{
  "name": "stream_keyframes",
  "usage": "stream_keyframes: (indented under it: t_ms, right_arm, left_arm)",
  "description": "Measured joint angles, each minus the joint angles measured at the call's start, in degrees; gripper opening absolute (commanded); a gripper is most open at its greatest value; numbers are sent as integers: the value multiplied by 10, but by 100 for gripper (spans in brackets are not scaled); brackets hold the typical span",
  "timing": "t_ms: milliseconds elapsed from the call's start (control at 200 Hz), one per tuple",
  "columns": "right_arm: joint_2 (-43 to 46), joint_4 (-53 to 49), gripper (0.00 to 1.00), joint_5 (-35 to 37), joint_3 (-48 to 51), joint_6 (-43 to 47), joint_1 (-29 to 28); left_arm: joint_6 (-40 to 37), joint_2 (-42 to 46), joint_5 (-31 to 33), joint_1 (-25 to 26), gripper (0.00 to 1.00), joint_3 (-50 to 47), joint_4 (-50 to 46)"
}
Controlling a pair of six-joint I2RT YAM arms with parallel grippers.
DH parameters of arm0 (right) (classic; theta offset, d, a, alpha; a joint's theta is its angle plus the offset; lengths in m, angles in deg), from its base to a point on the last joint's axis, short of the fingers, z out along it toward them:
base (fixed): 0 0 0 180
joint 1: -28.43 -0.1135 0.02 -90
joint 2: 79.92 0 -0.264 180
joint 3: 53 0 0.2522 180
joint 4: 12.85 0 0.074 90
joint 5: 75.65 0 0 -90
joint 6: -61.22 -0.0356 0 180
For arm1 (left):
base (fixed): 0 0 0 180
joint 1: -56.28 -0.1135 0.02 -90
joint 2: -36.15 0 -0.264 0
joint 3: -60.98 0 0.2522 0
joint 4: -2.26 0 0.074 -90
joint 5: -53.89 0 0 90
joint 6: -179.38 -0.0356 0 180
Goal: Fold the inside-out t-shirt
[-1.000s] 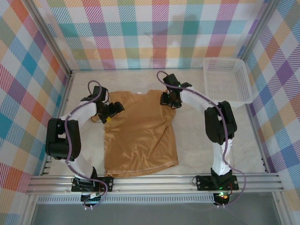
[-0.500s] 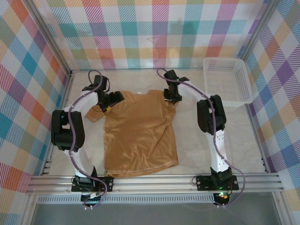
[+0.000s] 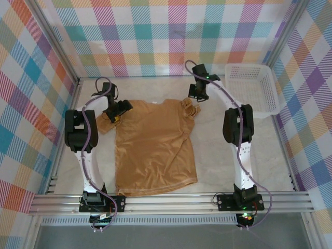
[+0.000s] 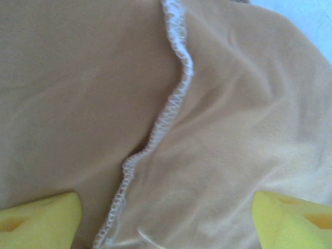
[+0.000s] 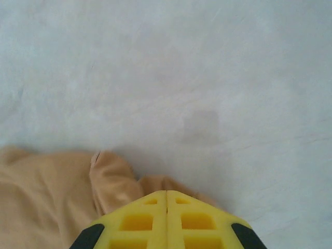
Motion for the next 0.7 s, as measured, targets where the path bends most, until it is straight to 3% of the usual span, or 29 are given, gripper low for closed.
stream_keyframes:
  t_ms: [40, 90, 180, 285, 560, 605, 700]
  right_arm:
    - [3, 0, 0, -2, -3, 0, 7]
    - [7, 0, 18, -7, -2, -1, 17]
    - [11, 5, 39, -31, 8, -3, 23]
    - [29, 18, 49, -56, 59, -11, 7]
    - [38, 40, 48, -74, 170, -42, -67]
    - [37, 40, 42, -75, 170, -45, -71]
    - [33, 41, 20, -69, 160, -46, -70]
  left_arm:
    - [0, 0, 0, -1, 86, 0, 1]
    - [0, 0, -1, -2, 86, 0, 1]
    - [0, 0, -4, -2, 86, 0, 1]
    - [0, 0, -5, -2, 86, 0, 2]
    - [2, 0, -16, -7, 86, 0, 3]
    - [7, 0, -23, -10, 86, -2, 6]
    - [13, 0, -36, -19, 86, -4, 12]
